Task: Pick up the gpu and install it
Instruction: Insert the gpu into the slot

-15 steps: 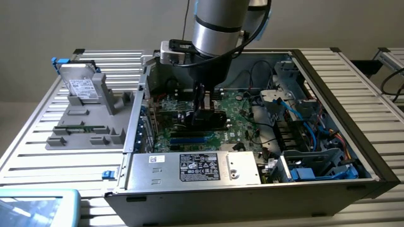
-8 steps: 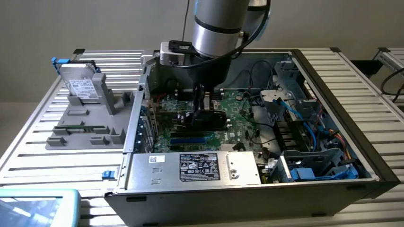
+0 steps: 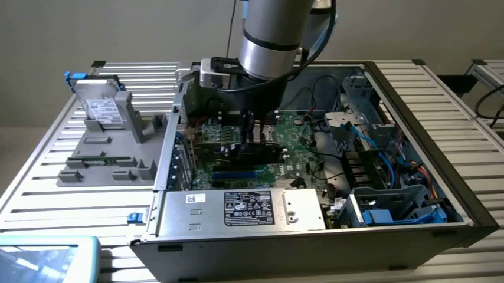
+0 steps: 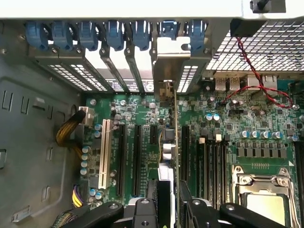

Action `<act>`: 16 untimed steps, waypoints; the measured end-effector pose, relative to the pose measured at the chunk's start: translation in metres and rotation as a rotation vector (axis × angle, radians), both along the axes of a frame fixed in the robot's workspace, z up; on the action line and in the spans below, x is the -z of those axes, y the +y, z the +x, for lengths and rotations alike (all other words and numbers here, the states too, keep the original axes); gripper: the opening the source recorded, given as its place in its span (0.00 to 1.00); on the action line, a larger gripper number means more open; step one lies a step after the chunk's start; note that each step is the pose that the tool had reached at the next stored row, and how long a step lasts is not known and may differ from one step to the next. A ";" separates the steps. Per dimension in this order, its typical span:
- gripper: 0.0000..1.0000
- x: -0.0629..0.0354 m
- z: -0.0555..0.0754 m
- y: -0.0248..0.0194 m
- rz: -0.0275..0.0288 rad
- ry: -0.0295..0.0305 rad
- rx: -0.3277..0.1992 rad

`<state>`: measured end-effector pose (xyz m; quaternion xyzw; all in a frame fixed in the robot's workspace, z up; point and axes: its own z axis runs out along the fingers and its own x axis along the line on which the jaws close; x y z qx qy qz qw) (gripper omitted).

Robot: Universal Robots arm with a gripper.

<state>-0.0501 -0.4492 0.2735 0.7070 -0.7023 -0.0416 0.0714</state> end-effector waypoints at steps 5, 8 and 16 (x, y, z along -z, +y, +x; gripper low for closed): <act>0.29 0.0047 0.000 -0.0009 0.0112 0.0047 0.005; 0.29 0.0066 -0.002 -0.0021 0.0170 0.0047 0.006; 0.29 0.0100 -0.004 -0.0061 0.0198 0.0046 0.006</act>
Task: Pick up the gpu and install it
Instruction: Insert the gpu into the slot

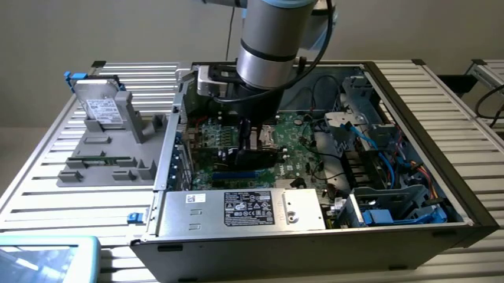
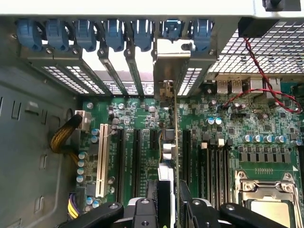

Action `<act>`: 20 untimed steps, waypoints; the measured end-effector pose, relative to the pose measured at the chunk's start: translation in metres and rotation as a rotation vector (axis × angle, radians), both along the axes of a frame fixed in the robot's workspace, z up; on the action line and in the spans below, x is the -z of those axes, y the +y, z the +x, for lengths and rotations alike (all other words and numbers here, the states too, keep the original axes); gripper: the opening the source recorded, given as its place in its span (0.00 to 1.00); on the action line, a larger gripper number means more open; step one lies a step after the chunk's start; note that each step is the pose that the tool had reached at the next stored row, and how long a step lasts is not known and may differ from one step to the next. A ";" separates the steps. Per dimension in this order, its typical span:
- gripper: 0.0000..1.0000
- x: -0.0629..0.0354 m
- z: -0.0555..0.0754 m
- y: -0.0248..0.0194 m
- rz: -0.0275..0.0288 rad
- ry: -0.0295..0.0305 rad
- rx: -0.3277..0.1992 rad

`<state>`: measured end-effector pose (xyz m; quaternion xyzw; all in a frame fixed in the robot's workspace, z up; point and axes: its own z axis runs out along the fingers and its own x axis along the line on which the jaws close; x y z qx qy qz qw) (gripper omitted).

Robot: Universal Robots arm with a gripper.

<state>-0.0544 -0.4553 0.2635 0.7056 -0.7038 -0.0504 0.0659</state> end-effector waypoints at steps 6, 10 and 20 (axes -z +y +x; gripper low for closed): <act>0.29 0.0017 -0.002 0.0000 0.0000 -0.0010 0.000; 0.29 0.0043 -0.003 0.0000 0.0031 -0.0026 0.000; 0.29 0.0080 -0.005 0.0004 0.0103 -0.0027 0.001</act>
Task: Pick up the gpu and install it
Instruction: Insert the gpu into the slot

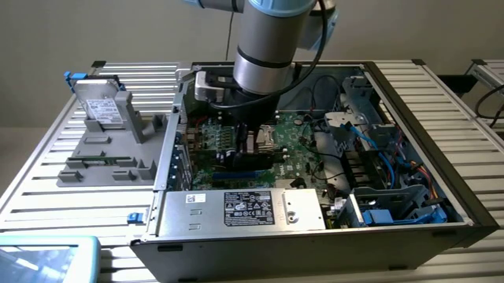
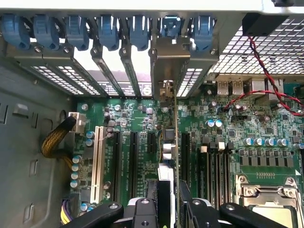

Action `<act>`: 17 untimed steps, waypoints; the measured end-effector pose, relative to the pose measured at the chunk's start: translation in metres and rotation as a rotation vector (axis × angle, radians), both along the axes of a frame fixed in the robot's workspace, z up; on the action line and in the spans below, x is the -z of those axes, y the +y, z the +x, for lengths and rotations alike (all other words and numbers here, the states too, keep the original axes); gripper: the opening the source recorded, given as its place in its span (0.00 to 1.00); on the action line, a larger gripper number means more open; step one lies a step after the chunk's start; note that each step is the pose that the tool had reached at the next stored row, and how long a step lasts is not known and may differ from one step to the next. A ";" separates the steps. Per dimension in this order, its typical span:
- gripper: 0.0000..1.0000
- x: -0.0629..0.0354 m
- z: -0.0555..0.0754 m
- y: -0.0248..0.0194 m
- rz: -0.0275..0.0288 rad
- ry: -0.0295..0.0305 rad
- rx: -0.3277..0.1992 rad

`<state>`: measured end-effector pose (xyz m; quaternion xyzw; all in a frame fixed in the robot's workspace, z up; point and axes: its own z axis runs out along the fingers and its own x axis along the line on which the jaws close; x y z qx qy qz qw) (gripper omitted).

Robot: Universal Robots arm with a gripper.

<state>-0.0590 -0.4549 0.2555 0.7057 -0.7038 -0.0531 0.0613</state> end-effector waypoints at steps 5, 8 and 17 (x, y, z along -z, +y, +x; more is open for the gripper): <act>0.29 0.0004 -0.002 0.0000 0.0007 0.0001 0.000; 0.29 0.0005 -0.002 0.0000 0.0008 0.0000 0.000; 0.29 0.0015 -0.002 0.0005 0.0009 0.0000 0.001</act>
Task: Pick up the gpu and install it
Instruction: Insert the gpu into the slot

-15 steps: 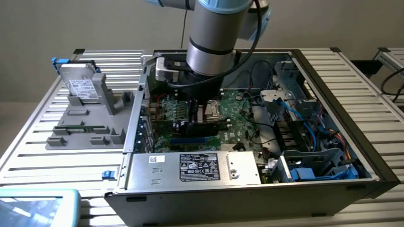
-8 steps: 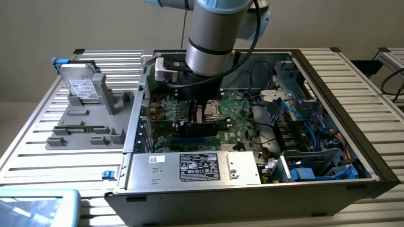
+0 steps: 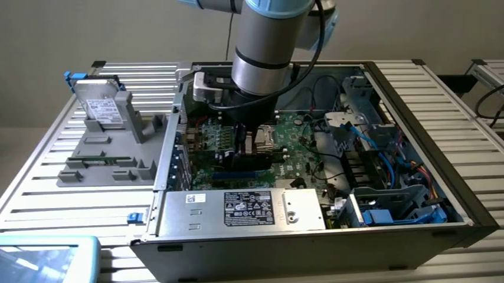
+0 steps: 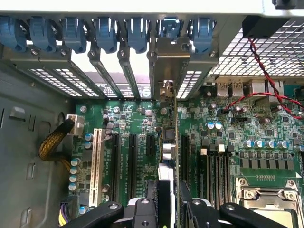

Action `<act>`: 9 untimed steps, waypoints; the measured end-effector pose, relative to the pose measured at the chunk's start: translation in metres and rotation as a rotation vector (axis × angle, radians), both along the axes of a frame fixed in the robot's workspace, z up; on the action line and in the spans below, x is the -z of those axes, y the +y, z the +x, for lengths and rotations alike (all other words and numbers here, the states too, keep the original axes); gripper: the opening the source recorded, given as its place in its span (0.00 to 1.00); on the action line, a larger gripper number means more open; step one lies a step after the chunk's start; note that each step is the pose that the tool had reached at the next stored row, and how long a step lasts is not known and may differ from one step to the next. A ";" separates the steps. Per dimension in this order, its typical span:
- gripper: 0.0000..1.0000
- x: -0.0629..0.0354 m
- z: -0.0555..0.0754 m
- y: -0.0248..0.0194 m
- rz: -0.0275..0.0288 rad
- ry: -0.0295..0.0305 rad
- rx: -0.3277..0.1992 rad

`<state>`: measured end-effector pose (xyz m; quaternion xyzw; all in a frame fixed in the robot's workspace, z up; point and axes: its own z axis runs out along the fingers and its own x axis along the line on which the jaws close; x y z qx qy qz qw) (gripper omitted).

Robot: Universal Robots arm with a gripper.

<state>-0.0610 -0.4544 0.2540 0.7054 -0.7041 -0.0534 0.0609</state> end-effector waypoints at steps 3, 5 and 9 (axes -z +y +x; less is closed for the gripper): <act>0.29 0.0000 0.000 0.0000 -0.0002 0.0001 0.000; 0.29 0.0006 0.000 0.0006 -0.0017 0.0000 0.000; 0.29 0.0015 0.000 0.0007 -0.0031 0.0001 0.000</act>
